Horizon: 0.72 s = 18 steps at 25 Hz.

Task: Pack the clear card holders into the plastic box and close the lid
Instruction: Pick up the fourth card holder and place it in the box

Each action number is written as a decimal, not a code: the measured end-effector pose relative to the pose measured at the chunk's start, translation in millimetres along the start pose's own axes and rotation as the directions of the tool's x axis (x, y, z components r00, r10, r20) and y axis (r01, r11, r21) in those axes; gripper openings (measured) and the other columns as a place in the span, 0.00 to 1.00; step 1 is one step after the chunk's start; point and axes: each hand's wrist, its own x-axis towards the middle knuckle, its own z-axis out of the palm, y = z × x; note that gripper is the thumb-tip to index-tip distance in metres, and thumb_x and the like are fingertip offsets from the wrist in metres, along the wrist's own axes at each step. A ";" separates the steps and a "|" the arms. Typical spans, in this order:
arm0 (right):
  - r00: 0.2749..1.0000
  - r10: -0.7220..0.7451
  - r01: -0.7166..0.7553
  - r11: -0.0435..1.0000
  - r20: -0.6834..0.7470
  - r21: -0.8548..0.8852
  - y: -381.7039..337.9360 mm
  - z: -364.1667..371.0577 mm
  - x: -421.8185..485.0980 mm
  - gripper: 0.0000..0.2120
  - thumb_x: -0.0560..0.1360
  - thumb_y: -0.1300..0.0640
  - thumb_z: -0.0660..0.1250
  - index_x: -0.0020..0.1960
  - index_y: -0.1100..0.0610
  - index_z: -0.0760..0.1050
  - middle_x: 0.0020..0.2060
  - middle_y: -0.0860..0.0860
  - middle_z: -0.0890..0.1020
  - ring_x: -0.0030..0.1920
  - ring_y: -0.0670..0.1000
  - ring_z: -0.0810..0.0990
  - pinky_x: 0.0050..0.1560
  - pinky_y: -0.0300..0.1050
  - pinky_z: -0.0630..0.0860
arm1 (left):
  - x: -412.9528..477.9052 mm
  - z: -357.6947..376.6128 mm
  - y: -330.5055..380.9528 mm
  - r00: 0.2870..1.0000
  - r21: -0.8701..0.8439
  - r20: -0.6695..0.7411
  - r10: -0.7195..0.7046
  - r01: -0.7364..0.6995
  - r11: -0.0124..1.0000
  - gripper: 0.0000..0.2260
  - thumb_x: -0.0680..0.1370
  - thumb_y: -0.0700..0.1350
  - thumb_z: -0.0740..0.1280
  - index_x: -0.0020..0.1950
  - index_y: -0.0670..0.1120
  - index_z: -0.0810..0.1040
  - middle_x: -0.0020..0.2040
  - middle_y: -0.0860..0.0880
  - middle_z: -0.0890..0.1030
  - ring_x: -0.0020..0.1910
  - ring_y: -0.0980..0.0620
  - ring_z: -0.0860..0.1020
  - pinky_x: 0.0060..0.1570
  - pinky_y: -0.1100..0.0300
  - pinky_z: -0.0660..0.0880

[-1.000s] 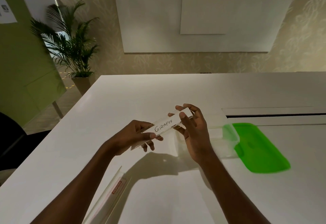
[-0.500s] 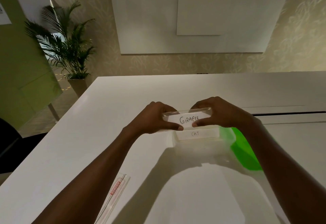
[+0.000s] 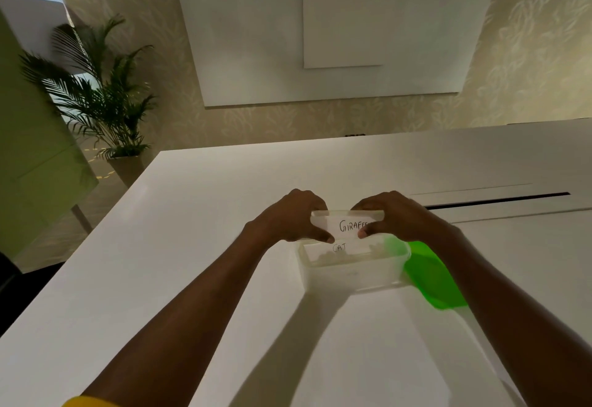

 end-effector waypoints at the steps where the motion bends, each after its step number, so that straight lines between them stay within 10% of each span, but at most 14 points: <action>1: 1.000 0.006 -0.005 1.000 0.013 -0.021 5.2 4.4 -0.1 0.25 0.64 0.37 0.78 0.60 0.40 0.81 0.52 0.38 0.86 0.51 0.45 0.83 0.51 0.54 0.82 | 3.3 4.5 1.0 1.000 0.023 0.014 0.003 -0.003 1.000 0.22 0.67 0.57 0.82 0.55 0.46 0.85 0.50 0.49 0.85 0.49 0.48 0.81 0.47 0.50 0.80; 18: 0.950 0.112 -0.024 0.957 0.292 -0.289 39.8 61.8 21.9 0.20 0.70 0.52 0.80 0.60 0.49 0.80 0.55 0.50 0.85 0.51 0.52 0.83 0.48 0.47 0.80 | 32.0 73.6 4.2 0.982 0.293 0.161 -0.099 0.048 0.955 0.26 0.70 0.57 0.80 0.62 0.46 0.79 0.58 0.45 0.82 0.56 0.43 0.81 0.49 0.53 0.75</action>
